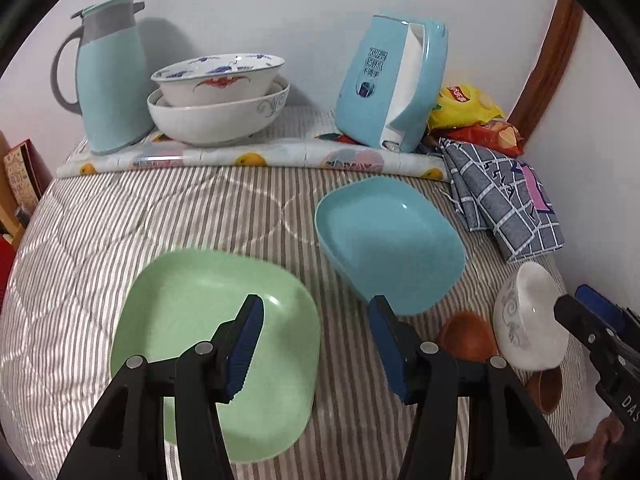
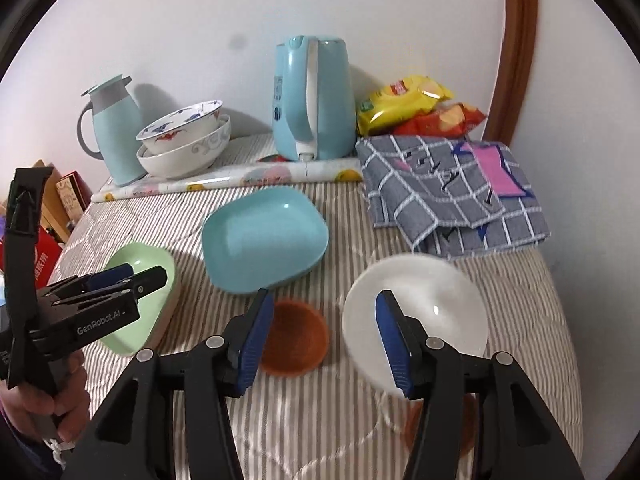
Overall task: Organize plates and bowls
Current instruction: 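Move both grippers to the light-blue plate rim and close them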
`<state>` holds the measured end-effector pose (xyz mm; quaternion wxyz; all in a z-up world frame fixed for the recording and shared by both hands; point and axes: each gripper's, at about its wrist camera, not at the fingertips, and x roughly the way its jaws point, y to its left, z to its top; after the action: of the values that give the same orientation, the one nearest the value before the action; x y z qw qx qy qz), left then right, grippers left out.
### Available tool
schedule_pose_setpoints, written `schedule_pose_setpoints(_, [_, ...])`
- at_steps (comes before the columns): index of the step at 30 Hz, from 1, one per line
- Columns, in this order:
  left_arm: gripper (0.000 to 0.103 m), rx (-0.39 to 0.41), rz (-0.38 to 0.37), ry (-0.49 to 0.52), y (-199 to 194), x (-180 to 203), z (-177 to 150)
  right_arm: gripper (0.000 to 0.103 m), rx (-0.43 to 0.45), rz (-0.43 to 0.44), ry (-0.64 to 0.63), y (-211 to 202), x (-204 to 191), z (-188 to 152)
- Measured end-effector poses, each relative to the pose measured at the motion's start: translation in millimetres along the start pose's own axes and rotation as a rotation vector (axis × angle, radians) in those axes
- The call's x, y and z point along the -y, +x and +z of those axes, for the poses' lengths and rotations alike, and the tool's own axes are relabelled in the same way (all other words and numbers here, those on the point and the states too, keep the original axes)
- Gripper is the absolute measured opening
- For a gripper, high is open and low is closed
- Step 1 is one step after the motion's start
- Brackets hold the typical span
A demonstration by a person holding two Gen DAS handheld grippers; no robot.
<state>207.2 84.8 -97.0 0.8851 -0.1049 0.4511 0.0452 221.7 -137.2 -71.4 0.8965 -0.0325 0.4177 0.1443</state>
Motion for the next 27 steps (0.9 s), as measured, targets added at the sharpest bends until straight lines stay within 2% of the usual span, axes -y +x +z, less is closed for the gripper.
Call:
schedule_pose_setpoints(9, [0.053,0.003,0.044,0.014,17.4,10.3,24.7,0.053,-0.038,0.037,-0.014,36.8,-4.4,35.5])
schedule_pose_setpoints(13, [0.053,-0.026,0.039,0.019,30.2,11.8,33.9,0.053,-0.066,0.048,-0.038,57.4,-9.7,50.0])
schedule_pose_setpoints(24, [0.053,-0.075,0.057,0.014,67.0,12.8,58.1,0.053,-0.159,0.044,-0.025,111.0,-9.0,64.2])
schedule_pose_setpoints(27, [0.053,-0.088,0.054,0.015,77.3,14.8,62.6,0.049,-0.183,0.037,-0.013,123.9,-7.3,65.8])
